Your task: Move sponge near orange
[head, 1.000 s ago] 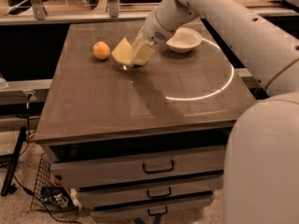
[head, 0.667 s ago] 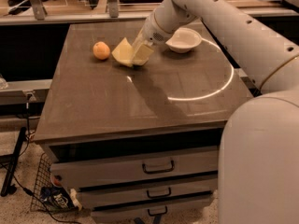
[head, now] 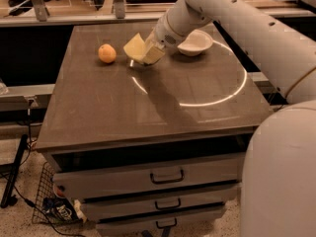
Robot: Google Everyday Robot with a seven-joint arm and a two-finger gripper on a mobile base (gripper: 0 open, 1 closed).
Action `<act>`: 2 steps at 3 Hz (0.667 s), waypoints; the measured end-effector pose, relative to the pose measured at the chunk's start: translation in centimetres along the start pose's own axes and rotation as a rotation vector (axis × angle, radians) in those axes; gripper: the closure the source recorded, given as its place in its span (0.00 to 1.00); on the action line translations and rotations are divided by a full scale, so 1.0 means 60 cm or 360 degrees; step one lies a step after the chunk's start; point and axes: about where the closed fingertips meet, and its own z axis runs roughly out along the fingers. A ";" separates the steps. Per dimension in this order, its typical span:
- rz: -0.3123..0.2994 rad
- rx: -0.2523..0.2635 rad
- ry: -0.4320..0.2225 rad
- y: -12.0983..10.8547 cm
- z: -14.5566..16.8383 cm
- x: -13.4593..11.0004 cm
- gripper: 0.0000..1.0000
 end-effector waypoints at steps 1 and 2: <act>0.0000 0.0019 -0.0001 0.001 -0.009 -0.003 0.09; 0.0001 0.0013 -0.0013 0.004 -0.008 -0.006 0.00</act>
Offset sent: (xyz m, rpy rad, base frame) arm -0.0063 0.0005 0.0117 0.0225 -0.0127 -0.0030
